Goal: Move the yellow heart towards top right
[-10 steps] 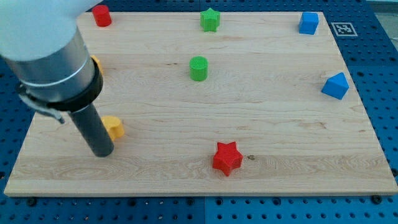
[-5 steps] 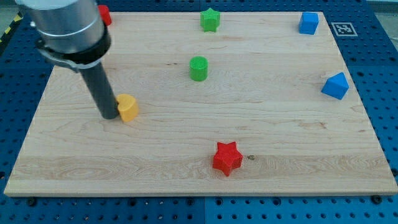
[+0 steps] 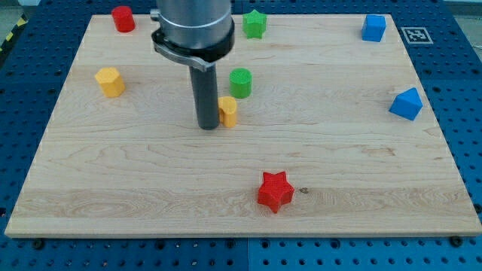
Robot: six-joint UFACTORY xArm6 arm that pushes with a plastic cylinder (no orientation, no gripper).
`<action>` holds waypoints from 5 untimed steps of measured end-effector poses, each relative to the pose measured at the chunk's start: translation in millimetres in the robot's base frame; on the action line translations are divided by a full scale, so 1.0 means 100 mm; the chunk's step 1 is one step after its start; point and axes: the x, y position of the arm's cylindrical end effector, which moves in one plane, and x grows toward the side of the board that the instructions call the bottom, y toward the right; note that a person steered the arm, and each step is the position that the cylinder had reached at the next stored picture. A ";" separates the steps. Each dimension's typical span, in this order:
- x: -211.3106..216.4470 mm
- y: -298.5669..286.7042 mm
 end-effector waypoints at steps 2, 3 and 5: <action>-0.13 0.30; -0.27 0.50; -0.36 1.21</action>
